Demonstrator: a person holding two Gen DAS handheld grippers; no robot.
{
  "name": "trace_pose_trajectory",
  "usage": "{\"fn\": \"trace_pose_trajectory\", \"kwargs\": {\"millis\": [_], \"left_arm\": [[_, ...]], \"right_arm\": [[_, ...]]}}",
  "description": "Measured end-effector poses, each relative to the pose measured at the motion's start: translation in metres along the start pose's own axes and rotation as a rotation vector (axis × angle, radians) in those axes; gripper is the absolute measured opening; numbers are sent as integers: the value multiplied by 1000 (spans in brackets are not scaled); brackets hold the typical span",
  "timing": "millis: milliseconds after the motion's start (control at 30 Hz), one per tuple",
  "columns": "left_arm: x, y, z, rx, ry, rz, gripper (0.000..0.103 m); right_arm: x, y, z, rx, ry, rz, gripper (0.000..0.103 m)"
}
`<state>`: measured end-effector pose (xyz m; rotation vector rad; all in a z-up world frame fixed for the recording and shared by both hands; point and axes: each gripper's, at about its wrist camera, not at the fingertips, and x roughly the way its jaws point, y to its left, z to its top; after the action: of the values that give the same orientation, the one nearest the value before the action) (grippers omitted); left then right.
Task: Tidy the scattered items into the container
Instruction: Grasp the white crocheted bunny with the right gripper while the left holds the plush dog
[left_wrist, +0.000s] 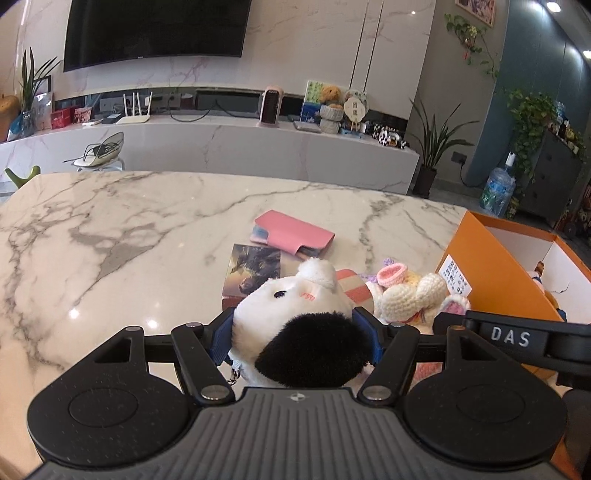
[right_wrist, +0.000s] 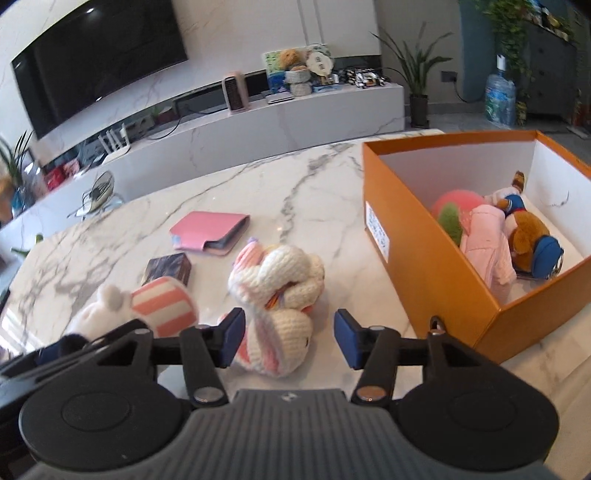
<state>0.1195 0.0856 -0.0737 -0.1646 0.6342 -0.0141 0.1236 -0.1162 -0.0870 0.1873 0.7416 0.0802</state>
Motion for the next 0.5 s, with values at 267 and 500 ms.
{"fn": "trace_pose_trajectory", "kwargs": {"millis": [267, 500], "left_arm": [[12, 4, 0, -21, -22, -10, 78], [27, 5, -4, -8, -2, -2, 78]], "right_arm": [[23, -3, 2, 32, 21, 29, 62], [46, 2, -3, 6, 56, 15, 60]]}}
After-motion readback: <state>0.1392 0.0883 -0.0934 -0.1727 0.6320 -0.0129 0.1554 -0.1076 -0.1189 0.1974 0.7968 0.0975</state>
